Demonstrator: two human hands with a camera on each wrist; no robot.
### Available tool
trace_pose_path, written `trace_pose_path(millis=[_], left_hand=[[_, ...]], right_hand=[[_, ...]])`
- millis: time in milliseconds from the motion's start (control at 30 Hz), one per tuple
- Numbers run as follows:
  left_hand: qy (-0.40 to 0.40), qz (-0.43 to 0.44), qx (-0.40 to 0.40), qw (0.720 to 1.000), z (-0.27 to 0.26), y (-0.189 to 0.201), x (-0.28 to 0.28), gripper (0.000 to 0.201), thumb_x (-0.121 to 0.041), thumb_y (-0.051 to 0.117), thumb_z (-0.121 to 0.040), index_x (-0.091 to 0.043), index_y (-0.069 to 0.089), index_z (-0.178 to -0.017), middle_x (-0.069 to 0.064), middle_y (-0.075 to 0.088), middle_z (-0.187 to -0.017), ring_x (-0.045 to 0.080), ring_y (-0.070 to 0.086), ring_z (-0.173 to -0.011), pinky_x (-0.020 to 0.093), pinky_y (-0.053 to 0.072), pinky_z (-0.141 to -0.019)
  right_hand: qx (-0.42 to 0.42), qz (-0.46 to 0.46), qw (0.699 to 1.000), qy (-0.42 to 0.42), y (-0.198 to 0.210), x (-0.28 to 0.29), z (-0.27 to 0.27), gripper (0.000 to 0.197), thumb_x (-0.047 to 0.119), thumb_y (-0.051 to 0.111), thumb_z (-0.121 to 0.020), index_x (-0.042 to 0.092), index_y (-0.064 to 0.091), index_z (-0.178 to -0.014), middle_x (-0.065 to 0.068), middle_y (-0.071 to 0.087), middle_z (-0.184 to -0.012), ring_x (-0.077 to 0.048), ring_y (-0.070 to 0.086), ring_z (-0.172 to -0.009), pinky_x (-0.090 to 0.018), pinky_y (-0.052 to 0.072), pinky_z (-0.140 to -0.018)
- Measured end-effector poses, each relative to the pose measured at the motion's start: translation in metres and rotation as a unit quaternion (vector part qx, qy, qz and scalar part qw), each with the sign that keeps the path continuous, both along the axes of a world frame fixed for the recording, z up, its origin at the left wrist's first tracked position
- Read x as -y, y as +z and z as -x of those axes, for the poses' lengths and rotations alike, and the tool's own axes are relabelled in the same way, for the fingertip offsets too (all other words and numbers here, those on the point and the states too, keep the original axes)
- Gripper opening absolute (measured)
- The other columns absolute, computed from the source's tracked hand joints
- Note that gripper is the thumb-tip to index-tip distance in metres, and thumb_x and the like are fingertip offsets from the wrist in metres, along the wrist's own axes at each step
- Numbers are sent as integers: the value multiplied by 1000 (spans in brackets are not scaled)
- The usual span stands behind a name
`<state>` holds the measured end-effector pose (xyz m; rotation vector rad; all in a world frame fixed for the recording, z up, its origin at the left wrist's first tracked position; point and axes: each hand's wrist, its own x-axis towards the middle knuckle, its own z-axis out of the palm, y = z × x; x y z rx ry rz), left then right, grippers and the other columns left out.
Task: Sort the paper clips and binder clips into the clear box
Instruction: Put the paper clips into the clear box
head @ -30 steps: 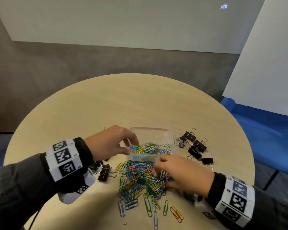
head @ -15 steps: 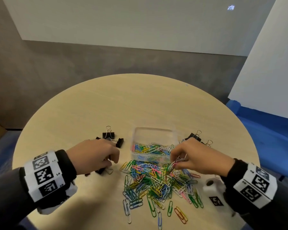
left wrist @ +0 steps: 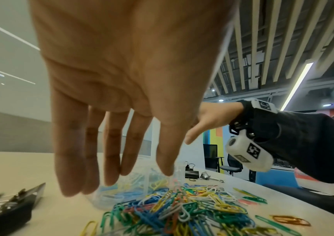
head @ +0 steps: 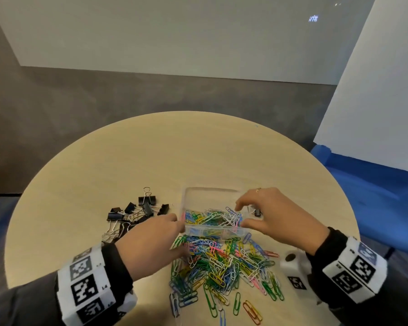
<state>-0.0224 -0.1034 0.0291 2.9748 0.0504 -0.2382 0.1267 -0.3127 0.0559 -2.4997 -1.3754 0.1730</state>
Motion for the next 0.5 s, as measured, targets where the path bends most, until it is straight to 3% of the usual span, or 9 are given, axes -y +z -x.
trace_pose_path(millis=[100,200,267,400,500], left_hand=[[8,4,-18,1000,4,-2,-5,55,-55,45,-92,-23,42,-137,-6,48,-130,11,49,-117,25,40,-99],[-4,41,-60,997,11,-5,-7,58,-57,44,-92,-21,44,-137,-7,46,-130,9,48,-117,25,39,-101],[-10,73,-74,995,15,-8,-5,60,-57,46,-91,-20,44,-138,-8,42,-132,6,46,-117,23,39,-101],[2,150,-88,985,17,-13,1,67,-56,50,-89,-23,34,-145,-11,31,-135,0,45,-116,13,37,-98],[7,189,-86,978,15,-15,6,72,-56,52,-87,-23,31,-147,-12,31,-135,0,44,-118,13,38,-100]], right_hand=[[-38,81,996,-10,-1,22,10,18,42,67,-84,26,61,-81,13,58,-75,-2,52,-65,-16,41,-62],[-138,221,964,-50,-10,44,15,25,43,74,-77,27,54,-78,7,63,-81,-6,52,-63,-17,38,-57],[-185,265,944,-67,-18,53,18,35,41,80,-69,27,50,-78,9,59,-79,-8,49,-62,-19,39,-56],[-255,250,931,-81,-28,52,27,38,28,84,-65,26,48,-77,10,54,-70,-9,50,-59,-22,42,-55],[-206,208,955,-53,-37,41,35,29,26,77,-73,27,48,-76,10,53,-70,-9,48,-61,-20,42,-57]])
